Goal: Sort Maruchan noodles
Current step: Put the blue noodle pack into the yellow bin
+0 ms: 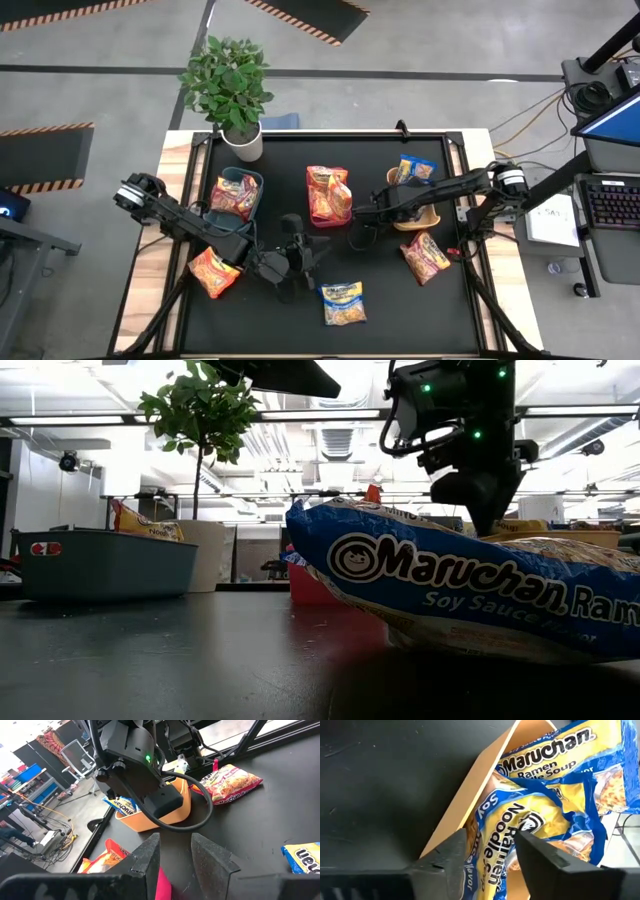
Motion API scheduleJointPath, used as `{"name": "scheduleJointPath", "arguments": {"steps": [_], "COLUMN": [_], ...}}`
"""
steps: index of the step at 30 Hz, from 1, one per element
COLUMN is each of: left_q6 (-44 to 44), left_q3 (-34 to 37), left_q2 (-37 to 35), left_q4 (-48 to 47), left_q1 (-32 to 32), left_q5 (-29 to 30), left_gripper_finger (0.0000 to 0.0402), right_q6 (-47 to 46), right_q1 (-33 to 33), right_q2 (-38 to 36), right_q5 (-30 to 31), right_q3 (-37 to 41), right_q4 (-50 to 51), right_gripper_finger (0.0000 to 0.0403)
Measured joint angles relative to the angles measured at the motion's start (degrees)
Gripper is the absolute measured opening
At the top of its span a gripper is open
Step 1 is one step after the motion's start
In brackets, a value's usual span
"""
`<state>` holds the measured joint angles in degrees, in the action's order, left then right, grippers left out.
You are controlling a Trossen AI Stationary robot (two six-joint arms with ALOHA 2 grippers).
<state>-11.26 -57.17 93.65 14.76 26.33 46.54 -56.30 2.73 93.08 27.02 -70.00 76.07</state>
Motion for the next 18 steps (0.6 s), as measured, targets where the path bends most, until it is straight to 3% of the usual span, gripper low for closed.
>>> {"name": "scheduleJointPath", "arguments": {"steps": [9, 14, 18], "left_q6": [1.9, 6.7, 9.5], "left_q3": [0.0, 0.0, 0.0], "left_q2": [0.0, 0.0, 0.0], "left_q4": [-0.9, -4.2, -5.2], "left_q1": [0.0, 0.5, 1.0], "left_q5": [0.0, -2.2, -6.2], "left_gripper_finger": [0.0095, 0.0095, 0.0095], "right_q6": [1.0, 2.5, 7.7], "right_q1": [1.8, 7.5, 14.0], "right_q2": [-6.5, -12.1, -15.9], "right_q5": [3.9, 11.9, 15.1], "right_q3": [0.0, 0.1, 1.8], "right_q4": [-0.5, -3.3, -11.3], "right_gripper_finger": [0.0194, 0.019, 0.0189]}}
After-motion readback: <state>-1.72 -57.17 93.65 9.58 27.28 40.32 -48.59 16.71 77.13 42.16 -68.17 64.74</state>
